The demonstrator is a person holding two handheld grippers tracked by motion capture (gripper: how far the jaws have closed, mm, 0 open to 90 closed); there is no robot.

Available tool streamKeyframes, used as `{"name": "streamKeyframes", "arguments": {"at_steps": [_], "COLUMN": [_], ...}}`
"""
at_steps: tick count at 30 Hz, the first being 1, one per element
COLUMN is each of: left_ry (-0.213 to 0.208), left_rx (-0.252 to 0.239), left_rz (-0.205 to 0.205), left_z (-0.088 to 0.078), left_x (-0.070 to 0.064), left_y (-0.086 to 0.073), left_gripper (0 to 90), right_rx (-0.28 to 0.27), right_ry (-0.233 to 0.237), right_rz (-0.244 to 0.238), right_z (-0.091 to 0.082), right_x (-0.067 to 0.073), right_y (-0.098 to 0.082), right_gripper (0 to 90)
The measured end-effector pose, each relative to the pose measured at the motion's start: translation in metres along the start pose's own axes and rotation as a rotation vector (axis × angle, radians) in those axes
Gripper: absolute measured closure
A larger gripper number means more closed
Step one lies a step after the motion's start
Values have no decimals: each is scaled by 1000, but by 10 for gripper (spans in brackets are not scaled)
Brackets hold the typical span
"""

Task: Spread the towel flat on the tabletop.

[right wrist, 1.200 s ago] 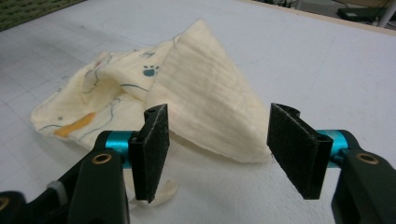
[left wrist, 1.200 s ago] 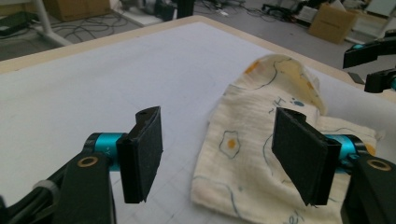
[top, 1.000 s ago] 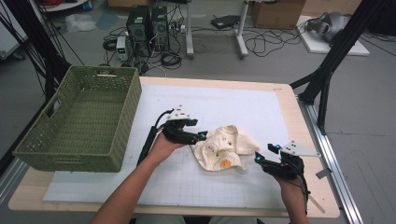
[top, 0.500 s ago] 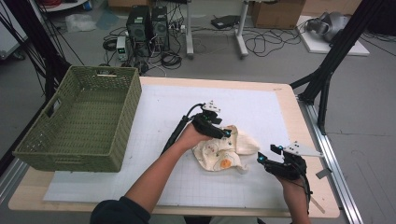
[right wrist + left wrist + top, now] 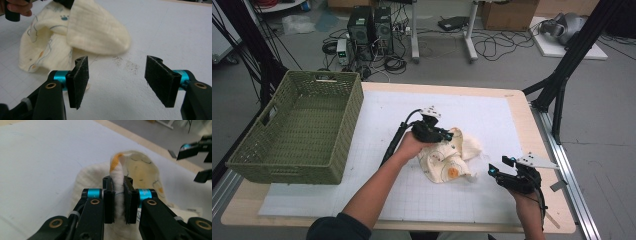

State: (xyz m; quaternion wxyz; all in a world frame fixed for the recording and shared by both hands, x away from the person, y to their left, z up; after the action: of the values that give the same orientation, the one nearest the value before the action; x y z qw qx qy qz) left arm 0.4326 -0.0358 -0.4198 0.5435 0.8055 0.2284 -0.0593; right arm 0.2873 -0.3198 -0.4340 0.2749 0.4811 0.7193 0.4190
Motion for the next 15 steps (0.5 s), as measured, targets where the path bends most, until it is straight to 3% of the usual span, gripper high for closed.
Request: {"name": "streamKeyframes", "arguments": {"at_steps": [6, 9, 15], "left_ry": [114, 136, 135], "left_rx": [-51, -55, -83], "left_rz": [-60, -72, -65], "left_z": [-40, -53, -60], "left_x": [18, 21, 17], "left_y": [-18, -24, -30], "left_gripper": [791, 792, 791], "right_rx": [6, 11, 27], "right_ry": [13, 20, 46], "right_rz": [27, 48, 9], "right_z": [8, 19, 51], "right_x": [5, 12, 27], "right_y": [1, 6, 24], "right_gripper": [369, 405, 472]}}
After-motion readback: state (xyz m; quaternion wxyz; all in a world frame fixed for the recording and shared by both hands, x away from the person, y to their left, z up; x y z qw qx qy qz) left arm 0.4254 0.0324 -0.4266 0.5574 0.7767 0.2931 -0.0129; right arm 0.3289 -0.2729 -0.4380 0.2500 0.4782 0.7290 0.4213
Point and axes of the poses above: each handheld gripper's, and its own axes: z roughly forward along the jaws, y roughly out of its top, x roughly to its left, the point moved 3 cm from there along z, roughly forward along the jaws, and after that the axes turned 8 degrees about -y, right-handed, at the moved point
